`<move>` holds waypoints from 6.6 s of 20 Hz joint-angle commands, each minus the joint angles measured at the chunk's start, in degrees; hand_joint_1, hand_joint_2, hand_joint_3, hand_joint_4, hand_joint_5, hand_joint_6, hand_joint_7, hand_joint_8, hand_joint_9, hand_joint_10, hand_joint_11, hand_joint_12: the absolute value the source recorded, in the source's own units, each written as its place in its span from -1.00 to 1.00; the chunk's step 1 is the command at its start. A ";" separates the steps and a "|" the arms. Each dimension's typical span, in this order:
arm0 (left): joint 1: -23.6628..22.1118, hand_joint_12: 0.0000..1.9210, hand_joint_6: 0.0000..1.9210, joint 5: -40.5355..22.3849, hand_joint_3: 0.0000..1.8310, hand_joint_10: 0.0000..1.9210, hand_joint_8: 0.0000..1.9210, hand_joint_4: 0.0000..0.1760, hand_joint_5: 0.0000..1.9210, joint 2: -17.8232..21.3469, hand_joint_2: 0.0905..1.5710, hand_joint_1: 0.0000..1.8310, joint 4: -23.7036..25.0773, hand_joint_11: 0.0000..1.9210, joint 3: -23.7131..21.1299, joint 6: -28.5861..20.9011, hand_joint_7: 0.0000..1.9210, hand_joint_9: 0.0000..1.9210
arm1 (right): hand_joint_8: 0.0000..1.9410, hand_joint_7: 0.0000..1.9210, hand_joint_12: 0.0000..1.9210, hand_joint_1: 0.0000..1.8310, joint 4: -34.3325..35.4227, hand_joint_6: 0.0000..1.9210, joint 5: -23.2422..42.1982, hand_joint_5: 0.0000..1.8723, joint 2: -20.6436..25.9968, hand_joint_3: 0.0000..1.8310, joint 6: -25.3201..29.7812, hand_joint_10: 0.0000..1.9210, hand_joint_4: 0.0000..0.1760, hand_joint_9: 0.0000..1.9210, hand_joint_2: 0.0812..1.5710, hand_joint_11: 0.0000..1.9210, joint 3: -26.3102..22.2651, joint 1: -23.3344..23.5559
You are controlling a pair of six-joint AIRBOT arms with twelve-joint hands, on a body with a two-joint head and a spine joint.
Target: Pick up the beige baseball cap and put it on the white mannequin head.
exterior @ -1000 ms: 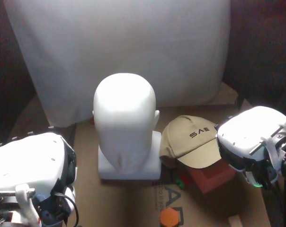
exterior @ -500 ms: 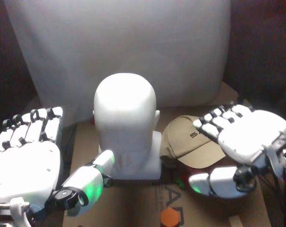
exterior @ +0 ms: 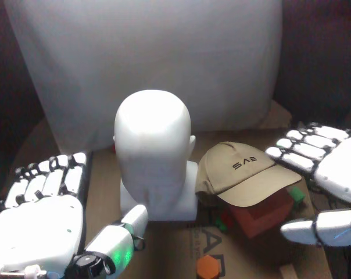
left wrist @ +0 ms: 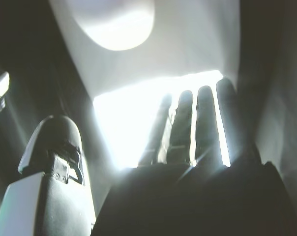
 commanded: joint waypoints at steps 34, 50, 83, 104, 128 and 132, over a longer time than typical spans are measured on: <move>9.01 -0.77 -1.00 -2.10 -1.00 -1.00 -1.00 -1.00 -0.97 -8.50 0.42 -1.00 10.53 -1.00 15.66 -9.82 -1.00 -0.98 | -0.99 -0.81 -0.32 0.23 -2.87 -0.99 -0.14 -0.83 -28.67 -1.00 4.88 -1.00 -1.00 -0.85 0.29 -1.00 41.78 -2.28; 7.90 -0.73 -1.00 3.52 -1.00 -1.00 -1.00 -1.00 -0.94 -14.30 0.41 -1.00 14.77 -1.00 24.14 -13.50 -0.96 -0.95 | -1.00 -0.79 -0.34 0.25 0.97 -1.00 4.67 -0.82 -37.74 -1.00 3.82 -1.00 -1.00 -0.84 0.30 -1.00 46.52 -1.56; 8.84 -0.75 -1.00 4.60 -1.00 -1.00 -1.00 -1.00 -0.96 -14.08 0.42 -1.00 13.92 -1.00 26.21 -15.34 -0.98 -0.98 | -0.99 -0.66 -0.12 0.21 -1.86 -0.98 -0.87 -0.70 -51.41 -0.99 16.20 -0.98 -1.00 -0.69 0.33 -1.00 70.23 0.97; 8.29 -0.67 -1.00 6.42 -1.00 -1.00 -1.00 -1.00 -0.94 -14.28 0.43 -1.00 14.44 -1.00 29.75 -17.16 -0.94 -0.94 | 0.08 0.12 0.65 0.38 -1.44 -0.04 17.79 -0.02 -53.52 -1.00 17.06 0.26 -1.00 -0.09 0.38 -0.23 74.94 4.04; 8.39 -0.68 -1.00 7.47 -1.00 -1.00 -1.00 -1.00 -0.94 -13.99 0.43 -1.00 14.22 -1.00 30.97 -21.64 -0.96 -0.96 | 0.07 0.04 0.69 0.49 -18.18 0.04 45.57 -0.14 -55.34 -1.00 27.45 0.58 -1.00 -0.21 0.45 -0.26 75.56 15.82; 9.19 -0.68 -1.00 5.32 -1.00 -1.00 -1.00 -1.00 -0.94 -13.75 0.43 -1.00 13.34 -1.00 30.26 -21.94 -0.97 -0.96 | 0.07 0.04 0.69 0.49 -17.10 0.05 45.17 -0.15 -57.60 -1.00 27.65 0.58 -1.00 -0.21 0.45 -0.26 75.91 18.47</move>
